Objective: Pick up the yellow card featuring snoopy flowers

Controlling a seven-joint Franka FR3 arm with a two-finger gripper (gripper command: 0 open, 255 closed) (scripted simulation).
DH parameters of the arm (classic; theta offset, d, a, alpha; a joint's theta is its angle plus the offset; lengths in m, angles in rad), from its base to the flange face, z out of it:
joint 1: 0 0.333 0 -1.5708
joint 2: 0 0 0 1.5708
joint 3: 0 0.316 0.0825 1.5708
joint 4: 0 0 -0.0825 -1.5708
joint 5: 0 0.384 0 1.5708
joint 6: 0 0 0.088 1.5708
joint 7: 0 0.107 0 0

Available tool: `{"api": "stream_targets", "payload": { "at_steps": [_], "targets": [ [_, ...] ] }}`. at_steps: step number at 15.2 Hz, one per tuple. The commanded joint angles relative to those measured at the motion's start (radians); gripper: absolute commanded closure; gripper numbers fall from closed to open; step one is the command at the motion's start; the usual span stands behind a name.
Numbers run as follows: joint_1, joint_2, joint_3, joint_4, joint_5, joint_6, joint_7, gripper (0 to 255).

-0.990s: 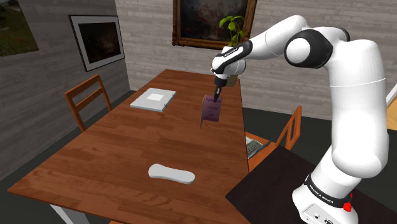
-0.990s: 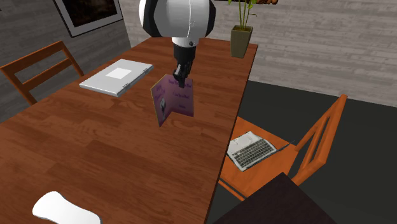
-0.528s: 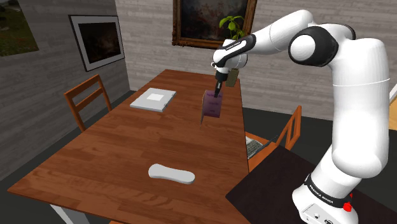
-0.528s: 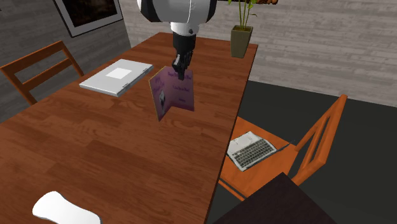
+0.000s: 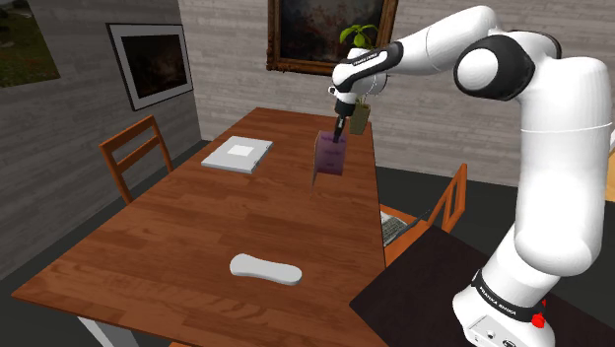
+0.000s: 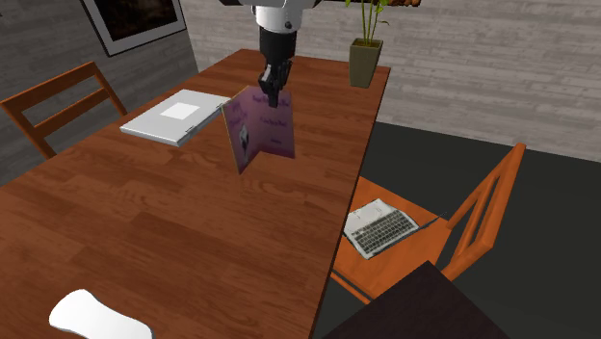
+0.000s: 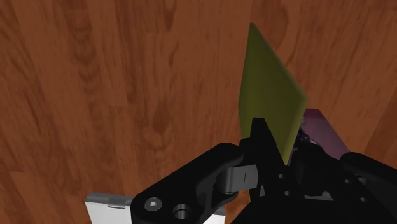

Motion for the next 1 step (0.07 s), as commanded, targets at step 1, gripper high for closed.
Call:
{"api": "stream_targets", "payload": {
  "at_steps": [1],
  "targets": [
    [0.001, -0.003, 0.0, 0.005, -0.002, -0.008, 0.003, 255]
  ]
}}
